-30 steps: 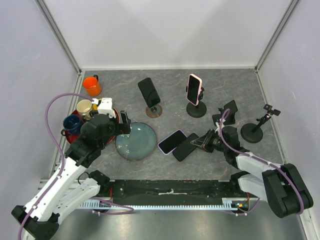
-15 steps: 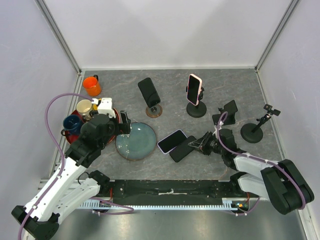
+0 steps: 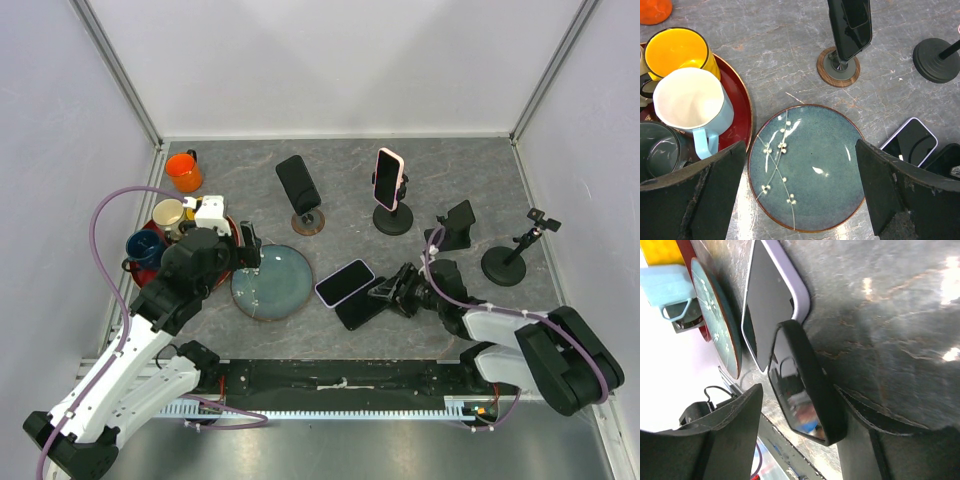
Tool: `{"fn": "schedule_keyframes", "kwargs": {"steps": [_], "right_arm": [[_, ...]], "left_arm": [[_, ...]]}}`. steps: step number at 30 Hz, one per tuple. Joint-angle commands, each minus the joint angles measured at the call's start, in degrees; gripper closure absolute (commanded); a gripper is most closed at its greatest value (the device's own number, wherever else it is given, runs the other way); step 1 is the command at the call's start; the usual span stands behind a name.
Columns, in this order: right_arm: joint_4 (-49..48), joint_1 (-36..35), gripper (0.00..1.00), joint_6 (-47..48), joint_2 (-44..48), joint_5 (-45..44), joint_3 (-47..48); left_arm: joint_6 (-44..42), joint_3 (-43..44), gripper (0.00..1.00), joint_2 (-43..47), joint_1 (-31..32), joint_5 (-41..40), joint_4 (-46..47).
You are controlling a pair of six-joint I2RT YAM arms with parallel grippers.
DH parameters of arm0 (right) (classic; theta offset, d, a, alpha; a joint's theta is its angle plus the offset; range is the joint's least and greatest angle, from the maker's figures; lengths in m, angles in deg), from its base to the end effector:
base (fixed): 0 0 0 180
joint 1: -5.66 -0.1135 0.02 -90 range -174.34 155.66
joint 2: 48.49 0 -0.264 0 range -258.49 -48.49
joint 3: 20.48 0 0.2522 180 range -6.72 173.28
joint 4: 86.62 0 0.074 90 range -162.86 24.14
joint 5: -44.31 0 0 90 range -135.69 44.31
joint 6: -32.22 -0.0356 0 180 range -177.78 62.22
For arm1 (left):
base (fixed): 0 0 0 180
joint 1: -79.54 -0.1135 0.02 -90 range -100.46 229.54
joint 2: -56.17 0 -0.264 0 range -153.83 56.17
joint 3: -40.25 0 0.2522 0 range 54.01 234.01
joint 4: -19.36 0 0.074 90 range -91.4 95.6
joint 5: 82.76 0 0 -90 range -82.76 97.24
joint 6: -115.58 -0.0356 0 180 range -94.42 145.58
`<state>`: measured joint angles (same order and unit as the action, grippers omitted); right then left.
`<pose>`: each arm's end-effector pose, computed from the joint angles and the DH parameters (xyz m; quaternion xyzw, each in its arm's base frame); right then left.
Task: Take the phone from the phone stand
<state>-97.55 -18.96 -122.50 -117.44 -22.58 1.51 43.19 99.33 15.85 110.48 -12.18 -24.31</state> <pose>0.1611 0.0892 0.1128 0.2139 0.8513 0.4395 0.1907 0.1391 -0.0696 0.3201 0.0063 0.8358 -0.0884 0.5418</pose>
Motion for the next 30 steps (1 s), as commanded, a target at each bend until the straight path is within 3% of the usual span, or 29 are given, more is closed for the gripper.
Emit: {"fn": "schedule_keyframes", "kwargs": {"steps": [1,9,14,19,27,30], "right_arm": [[4.56,-3.14,0.33,3.29,-4.87,-1.93,2.66],[3.94,-8.78,0.23,3.73,-12.88,-2.02,6.63],[13.07,-8.69,0.21,5.84,-5.51,-4.91,5.40],[20.98,-8.69,0.27,5.67,4.24,-8.43,3.90],[23.80,-8.78,0.26,5.75,6.63,-8.26,3.63],[30.03,-8.69,0.24,9.17,9.17,-10.98,6.34]], "left_arm": [[-1.17,-0.23,0.03,0.76,-0.26,-0.53,1.17],[-1.17,-0.23,0.03,0.85,-0.26,-0.97,1.08],[-1.26,-0.23,0.03,0.76,-0.26,-0.79,1.08],[-1.08,-0.23,0.03,0.94,-0.35,-0.79,1.08],[-1.08,-0.23,0.03,1.20,-0.26,-0.62,1.08],[-1.08,-0.23,0.03,1.29,-0.26,-0.71,1.08]]}}
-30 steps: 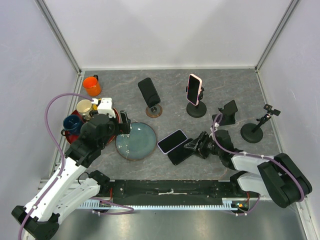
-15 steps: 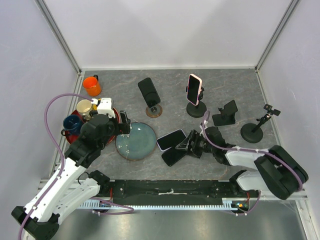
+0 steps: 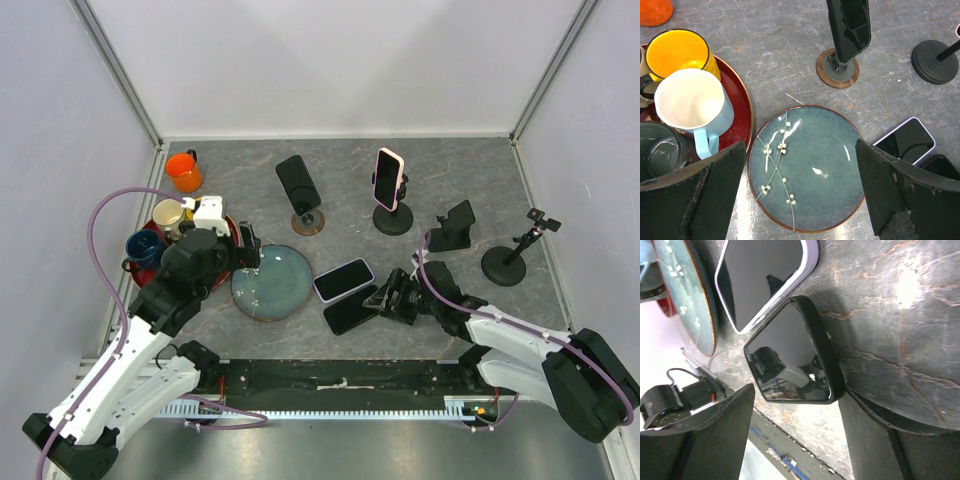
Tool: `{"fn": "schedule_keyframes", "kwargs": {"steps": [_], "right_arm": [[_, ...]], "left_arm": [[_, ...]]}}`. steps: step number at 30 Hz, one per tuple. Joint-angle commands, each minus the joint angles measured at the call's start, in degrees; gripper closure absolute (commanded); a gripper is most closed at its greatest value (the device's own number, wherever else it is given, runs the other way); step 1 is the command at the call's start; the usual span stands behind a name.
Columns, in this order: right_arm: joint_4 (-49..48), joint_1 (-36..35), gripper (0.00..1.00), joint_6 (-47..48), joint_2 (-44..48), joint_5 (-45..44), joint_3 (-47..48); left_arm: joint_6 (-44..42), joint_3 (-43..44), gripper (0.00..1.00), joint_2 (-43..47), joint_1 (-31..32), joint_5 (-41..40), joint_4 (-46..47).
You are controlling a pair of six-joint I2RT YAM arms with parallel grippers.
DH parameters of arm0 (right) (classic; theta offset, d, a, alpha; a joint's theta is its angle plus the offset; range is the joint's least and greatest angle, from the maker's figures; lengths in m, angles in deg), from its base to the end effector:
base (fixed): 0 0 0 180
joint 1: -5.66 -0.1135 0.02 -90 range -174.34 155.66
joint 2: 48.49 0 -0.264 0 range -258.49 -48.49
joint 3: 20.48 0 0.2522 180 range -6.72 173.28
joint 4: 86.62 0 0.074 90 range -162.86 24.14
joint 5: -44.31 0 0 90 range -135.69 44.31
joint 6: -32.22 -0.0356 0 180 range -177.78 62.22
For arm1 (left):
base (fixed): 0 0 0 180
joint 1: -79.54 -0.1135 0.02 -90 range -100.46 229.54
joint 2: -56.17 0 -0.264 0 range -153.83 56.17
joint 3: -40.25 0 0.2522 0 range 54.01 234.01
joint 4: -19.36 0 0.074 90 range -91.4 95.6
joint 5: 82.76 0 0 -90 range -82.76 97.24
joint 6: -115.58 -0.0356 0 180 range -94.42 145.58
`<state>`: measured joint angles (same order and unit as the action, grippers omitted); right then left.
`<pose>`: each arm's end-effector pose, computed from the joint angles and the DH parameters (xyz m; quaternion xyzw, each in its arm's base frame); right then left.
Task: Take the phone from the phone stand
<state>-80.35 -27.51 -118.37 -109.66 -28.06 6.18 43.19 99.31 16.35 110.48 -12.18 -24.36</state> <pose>0.1466 0.1087 0.1314 0.1509 0.8880 0.3956 0.1796 0.1375 -0.0686 0.3211 0.0056 0.8339 -0.0900 0.5445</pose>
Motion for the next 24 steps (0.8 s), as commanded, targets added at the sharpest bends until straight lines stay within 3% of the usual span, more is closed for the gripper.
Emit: {"fn": "schedule_keyframes", "kwargs": {"steps": [1,4,12,20,22,24], "right_arm": [[16.94,-0.14,0.23,6.27,2.79,-6.46,2.64],[22.84,-0.14,0.21,10.40,3.86,-9.80,5.98],[25.15,-0.14,0.18,20.25,2.54,-14.89,13.44],[13.13,1.69,0.16,37.53,4.04,-27.38,18.82],[5.76,5.02,0.16,40.20,1.24,-24.50,18.91],[-4.66,12.58,0.17,41.87,-1.83,-12.84,17.69]], "left_arm": [[-1.00,-0.21,0.03,0.70,-0.26,-0.71,1.21],[-0.99,-0.21,0.03,0.70,-0.26,-0.62,1.13],[-0.99,-0.30,0.03,0.61,-0.26,-0.62,1.13],[-0.91,-0.21,0.03,0.53,-0.26,-0.36,1.13],[-0.91,-0.21,0.03,0.53,-0.26,-0.36,1.13],[-0.99,-0.30,0.03,0.52,-0.26,-0.44,1.13]]}}
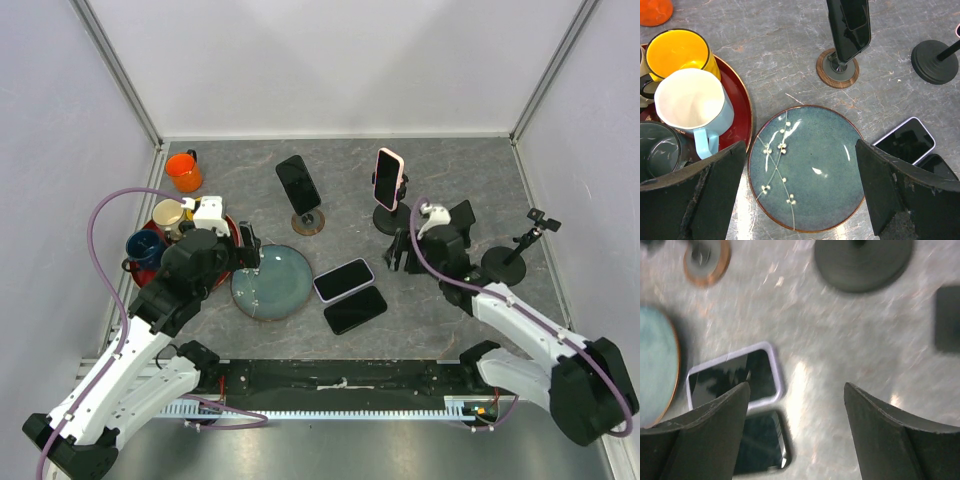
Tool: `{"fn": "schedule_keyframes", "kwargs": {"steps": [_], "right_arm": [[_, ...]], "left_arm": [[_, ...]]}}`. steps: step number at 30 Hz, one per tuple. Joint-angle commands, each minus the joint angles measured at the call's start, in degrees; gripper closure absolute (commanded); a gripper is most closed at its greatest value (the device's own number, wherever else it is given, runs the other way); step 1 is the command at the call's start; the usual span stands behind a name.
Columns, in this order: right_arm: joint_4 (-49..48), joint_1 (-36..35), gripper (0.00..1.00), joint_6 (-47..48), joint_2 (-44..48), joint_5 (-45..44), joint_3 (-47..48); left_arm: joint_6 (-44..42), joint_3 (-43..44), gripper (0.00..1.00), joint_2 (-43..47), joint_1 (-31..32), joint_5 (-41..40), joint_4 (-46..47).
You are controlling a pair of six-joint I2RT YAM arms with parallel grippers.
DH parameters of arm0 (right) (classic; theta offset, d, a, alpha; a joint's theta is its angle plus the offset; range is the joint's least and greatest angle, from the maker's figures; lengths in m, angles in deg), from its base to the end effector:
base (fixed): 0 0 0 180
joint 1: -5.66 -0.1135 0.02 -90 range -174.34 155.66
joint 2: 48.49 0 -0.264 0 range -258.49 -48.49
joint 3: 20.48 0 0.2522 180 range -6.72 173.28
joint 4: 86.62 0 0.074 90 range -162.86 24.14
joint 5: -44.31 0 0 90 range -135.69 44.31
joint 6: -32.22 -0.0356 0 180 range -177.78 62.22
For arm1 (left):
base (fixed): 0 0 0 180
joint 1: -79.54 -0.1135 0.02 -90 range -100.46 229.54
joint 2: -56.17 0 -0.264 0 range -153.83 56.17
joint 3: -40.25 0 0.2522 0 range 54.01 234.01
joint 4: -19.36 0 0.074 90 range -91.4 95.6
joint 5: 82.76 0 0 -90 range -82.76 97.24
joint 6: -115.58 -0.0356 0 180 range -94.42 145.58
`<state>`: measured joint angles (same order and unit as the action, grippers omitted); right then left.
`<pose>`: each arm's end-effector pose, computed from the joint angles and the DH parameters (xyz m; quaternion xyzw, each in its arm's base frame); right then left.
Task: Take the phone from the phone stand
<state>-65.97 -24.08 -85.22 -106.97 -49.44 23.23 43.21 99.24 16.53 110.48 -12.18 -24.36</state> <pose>0.1879 0.1047 0.2108 -0.0028 0.8883 0.1938 0.4163 0.1370 -0.0683 0.3211 0.0052 0.8334 -0.0905 0.5452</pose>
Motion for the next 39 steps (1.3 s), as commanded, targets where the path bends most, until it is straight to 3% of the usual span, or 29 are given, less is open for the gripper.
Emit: {"fn": "schedule_keyframes", "kwargs": {"steps": [1,6,10,16,27,39], "right_arm": [[-22.94,11.35,0.17,8.98,-5.67,11.54,0.11],[-39.74,15.23,0.17,16.79,-12.69,16.58,-0.43],[-43.63,18.83,0.19,19.44,-18.85,19.64,1.85],[-53.99,25.25,0.26,13.74,-29.14,29.66,4.94],[-56.98,26.22,0.34,8.73,-40.65,34.68,12.93],[-60.50,23.15,0.37,7.05,-44.70,35.30,13.37]], "left_arm": [[-1.02,-0.23,0.03,0.44,-0.26,-0.44,1.13],[-1.10,-0.23,0.03,0.44,-0.26,-0.71,1.13],[-1.19,-0.23,0.03,0.26,-0.26,-0.88,1.21],[-1.37,-0.15,0.03,-0.35,-0.26,-0.36,1.13],[-1.46,-0.06,0.03,-1.14,-0.35,0.08,1.13],[-1.54,-0.15,0.04,-1.58,-0.53,0.26,1.21]]}}
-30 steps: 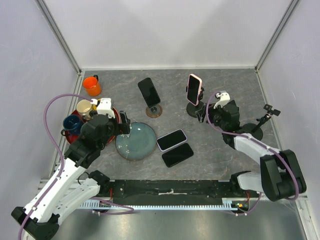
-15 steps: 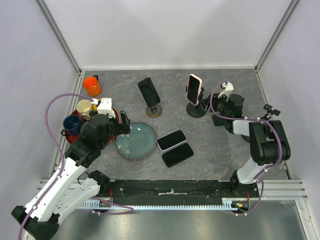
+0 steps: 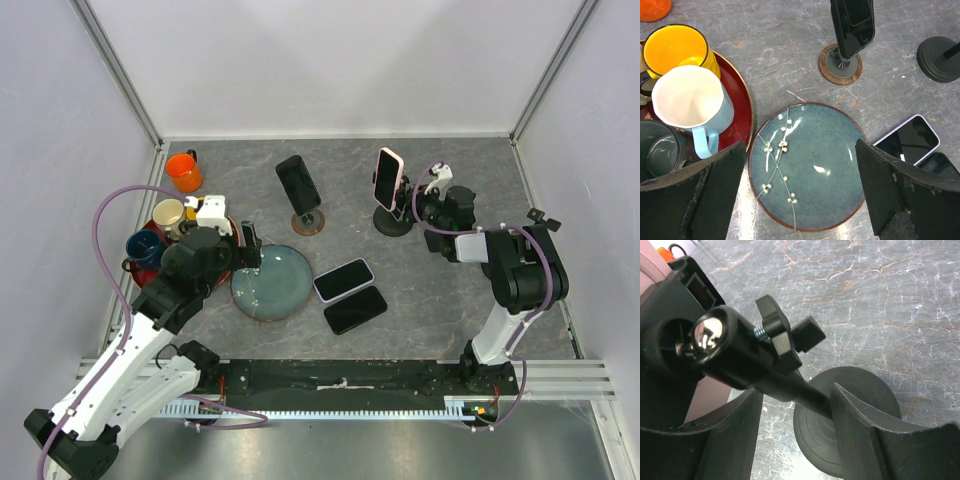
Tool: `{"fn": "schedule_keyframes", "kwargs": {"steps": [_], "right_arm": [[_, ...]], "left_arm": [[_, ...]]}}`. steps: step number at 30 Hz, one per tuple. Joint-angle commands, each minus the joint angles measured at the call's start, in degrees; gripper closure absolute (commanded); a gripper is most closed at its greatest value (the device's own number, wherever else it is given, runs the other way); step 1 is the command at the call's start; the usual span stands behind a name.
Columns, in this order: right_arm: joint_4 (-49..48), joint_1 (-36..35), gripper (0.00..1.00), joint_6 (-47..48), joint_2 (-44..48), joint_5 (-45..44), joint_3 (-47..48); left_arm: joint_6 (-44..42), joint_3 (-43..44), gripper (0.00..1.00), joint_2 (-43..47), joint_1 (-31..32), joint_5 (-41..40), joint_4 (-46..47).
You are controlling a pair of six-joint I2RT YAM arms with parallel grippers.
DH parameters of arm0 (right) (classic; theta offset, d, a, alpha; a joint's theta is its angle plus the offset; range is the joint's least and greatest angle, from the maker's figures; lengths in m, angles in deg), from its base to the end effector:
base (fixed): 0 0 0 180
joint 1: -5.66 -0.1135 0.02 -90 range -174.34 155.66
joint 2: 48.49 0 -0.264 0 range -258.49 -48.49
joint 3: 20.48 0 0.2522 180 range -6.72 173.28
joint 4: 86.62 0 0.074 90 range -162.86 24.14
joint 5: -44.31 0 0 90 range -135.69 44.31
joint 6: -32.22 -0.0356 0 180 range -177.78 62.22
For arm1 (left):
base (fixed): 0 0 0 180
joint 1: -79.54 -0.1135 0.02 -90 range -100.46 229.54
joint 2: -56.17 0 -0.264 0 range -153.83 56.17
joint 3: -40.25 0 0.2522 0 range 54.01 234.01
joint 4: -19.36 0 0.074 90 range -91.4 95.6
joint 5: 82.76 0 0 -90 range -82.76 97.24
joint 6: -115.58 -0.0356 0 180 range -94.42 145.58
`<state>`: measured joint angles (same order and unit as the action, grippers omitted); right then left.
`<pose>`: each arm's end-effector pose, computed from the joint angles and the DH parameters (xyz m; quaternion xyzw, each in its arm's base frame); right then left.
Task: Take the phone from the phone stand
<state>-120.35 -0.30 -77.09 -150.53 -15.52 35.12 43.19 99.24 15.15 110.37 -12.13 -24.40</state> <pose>0.3473 0.0542 0.1659 -0.0738 0.7679 0.3302 0.5439 0.1414 -0.0706 0.3178 0.0073 0.8397 -0.0850 0.5362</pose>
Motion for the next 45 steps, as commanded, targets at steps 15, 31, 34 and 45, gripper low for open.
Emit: {"fn": "schedule_keyframes", "kwargs": {"steps": [15,31,34,45], "right_arm": [[-13.68,-3.01,0.64,-3.98,-3.44,-1.17,-0.35],[-10.00,-11.62,1.00,6.13,15.20,-21.29,-18.45],[-10.08,-12.58,1.00,6.30,18.36,-25.24,-21.35],[-5.25,-17.15,1.00,5.07,31.37,-39.57,-28.74]], "left_arm": [[-1.70,-0.15,0.04,-0.73,-0.51,0.39,1.35],[-1.17,-0.23,0.04,-0.65,-0.51,0.92,1.43],[-1.17,-0.41,0.04,-0.29,-0.51,1.36,1.78],[-0.73,-0.94,0.04,0.85,-0.51,4.17,3.19]]}}
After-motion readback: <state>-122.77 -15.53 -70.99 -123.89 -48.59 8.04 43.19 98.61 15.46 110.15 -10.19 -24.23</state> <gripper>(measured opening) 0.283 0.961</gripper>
